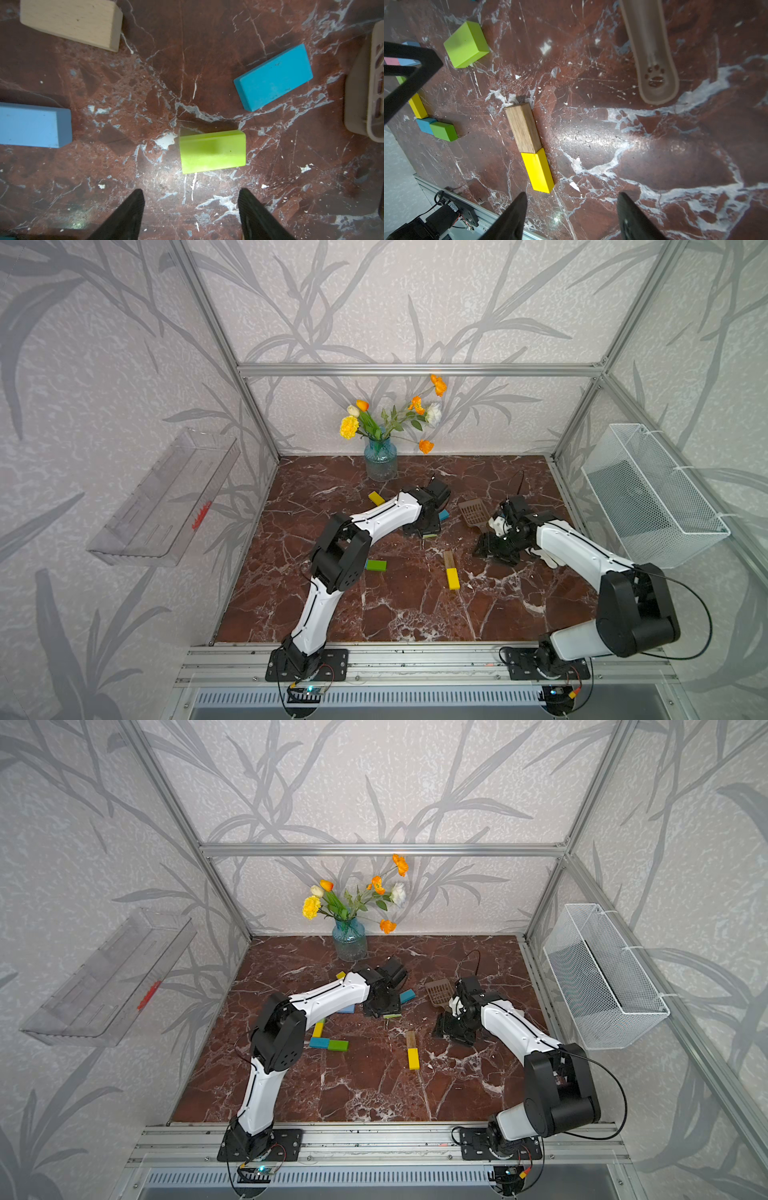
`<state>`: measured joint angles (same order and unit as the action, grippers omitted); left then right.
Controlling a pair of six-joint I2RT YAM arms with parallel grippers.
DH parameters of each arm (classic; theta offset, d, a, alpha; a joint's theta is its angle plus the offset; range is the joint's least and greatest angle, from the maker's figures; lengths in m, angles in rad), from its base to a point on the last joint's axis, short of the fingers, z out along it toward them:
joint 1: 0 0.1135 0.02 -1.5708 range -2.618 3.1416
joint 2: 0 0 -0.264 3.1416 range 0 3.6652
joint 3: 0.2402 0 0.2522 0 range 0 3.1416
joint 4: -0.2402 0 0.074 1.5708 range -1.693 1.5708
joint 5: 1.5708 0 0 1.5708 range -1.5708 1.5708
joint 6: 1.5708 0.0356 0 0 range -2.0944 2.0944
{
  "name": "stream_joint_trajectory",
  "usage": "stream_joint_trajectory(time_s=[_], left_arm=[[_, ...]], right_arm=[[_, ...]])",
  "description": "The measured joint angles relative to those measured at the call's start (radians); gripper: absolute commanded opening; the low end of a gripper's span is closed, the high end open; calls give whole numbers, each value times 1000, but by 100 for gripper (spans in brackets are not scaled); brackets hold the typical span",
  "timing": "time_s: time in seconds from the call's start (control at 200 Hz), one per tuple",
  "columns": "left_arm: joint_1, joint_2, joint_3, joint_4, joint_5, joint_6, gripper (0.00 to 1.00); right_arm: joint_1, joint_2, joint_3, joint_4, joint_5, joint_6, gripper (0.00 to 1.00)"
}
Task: Assemble the letter c with building blocks
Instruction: Pick up the building block from the center of the board.
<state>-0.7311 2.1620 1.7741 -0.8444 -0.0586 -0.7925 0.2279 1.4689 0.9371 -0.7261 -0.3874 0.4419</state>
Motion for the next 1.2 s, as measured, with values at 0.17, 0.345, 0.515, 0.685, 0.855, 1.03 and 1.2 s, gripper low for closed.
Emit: stream_joint_trajectory(time_s=[0.17,0.345,0.515,0.685,0.855,1.03,1.2], left_arm=[[0,46,50,1,6,0,72],[0,85,85,-2,9,0,72],[-1,126,139,-18,9,0,72],[-4,141,143,-21,10,0,72],[-6,154,169,-50,11,-1,71],[-6,164,177,-55,19,-2,69],[-6,198,201,-69,32,-2,66]], right_arm=[[-16,0,-10,8,-18,-10,68],[-34,0,-13,14,-37,-21,67],[-53,0,-16,19,-49,-29,67],[-65,0,-24,20,-64,-37,67],[-79,0,-31,23,-76,-45,67],[-88,0,-39,24,-85,-50,67],[-99,0,-45,24,-87,-52,67]])
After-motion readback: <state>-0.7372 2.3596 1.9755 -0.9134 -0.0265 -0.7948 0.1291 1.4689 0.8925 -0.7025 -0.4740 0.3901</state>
